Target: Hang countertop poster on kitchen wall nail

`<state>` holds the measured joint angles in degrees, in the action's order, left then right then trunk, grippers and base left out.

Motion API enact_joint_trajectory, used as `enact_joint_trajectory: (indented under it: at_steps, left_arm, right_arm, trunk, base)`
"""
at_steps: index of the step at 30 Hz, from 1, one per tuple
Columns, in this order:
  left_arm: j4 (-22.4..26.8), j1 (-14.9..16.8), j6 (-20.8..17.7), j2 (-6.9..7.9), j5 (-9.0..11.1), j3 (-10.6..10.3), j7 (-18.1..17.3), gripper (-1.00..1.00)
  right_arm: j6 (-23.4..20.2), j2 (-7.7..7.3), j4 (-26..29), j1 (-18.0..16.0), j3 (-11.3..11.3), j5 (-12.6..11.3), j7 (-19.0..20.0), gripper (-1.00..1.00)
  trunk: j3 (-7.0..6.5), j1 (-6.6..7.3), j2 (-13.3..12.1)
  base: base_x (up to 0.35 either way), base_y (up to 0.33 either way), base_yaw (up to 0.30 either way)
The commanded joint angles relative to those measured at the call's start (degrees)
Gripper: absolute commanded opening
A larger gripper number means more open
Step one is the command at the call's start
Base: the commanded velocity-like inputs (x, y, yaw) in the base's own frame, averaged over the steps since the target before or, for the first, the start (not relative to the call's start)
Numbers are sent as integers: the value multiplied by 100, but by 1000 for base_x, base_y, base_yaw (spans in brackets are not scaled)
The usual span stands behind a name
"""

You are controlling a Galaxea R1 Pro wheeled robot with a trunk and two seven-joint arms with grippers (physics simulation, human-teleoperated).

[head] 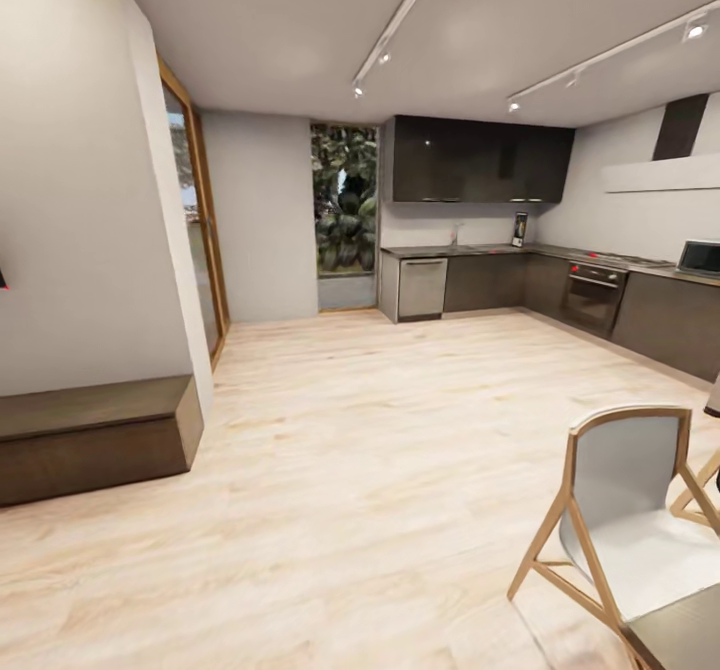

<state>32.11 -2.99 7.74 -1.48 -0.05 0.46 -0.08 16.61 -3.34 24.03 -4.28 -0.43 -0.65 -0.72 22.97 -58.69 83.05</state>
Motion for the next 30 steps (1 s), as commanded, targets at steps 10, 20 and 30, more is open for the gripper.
enact_joint_trajectory:
  at_steps: [10, 20, 30]
  left_arm:
    - [13, 0, 9, 0, 4, 6, -1, 100]
    - [9, -1, 9, 3, -3, 12, -1, 100]
    - [6, 0, 17, 7, -3, 15, -1, 100]
  right_arm:
    - [17, 0, -4, -3, -1, -7, -8, 100]
    - [13, 0, -4, -3, 5, -5, -14, 100]
    - [18, 0, -4, -3, 7, -5, -15, 100]
  trunk:
    - [5, -4, 2]
    - [5, -4, 2]
    - [5, -4, 2]
  base:
    - [333, -7, 0]
    - [334, 0, 0]
    - [334, 0, 0]
